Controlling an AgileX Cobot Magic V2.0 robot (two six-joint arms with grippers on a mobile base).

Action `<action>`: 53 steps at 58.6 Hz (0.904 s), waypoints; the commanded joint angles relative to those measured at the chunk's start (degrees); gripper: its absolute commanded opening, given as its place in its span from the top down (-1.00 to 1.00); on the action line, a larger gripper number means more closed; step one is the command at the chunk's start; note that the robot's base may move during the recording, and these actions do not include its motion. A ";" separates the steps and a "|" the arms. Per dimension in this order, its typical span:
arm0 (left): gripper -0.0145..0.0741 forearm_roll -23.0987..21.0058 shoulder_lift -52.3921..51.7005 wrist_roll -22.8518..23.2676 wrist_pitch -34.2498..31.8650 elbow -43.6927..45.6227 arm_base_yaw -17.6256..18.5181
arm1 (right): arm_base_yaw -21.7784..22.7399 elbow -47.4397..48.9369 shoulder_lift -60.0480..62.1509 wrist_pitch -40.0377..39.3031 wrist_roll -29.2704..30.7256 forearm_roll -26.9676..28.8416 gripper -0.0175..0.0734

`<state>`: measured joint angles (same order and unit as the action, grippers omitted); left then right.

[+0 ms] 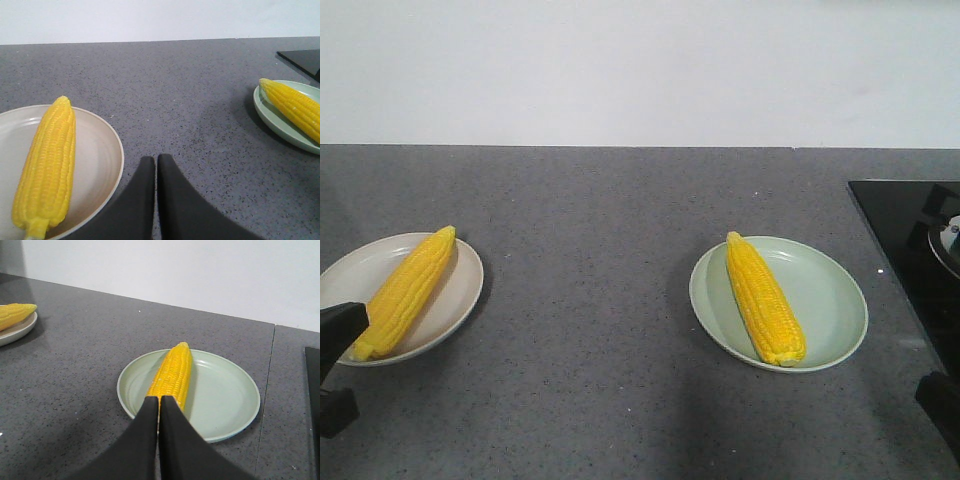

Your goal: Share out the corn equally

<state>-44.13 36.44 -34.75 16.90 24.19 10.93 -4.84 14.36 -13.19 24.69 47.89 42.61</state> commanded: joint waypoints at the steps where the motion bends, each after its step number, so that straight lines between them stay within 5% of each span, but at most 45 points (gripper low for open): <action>1: 0.69 -1.48 -0.24 -0.29 -2.51 1.41 -0.17 | 0.23 1.58 -0.53 -3.39 0.00 1.29 0.63; 33: 0.69 1.25 -1.22 -0.73 -3.41 0.50 -0.17 | 0.23 1.58 -0.53 -3.39 0.00 1.29 0.63; 53: 0.69 1.96 -18.55 1.35 -16.32 -19.39 -0.17 | 0.23 1.58 -0.53 -3.39 0.00 1.29 0.63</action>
<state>-41.55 22.51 -34.23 6.79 8.05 10.93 -4.84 14.36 -13.19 24.69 47.89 42.66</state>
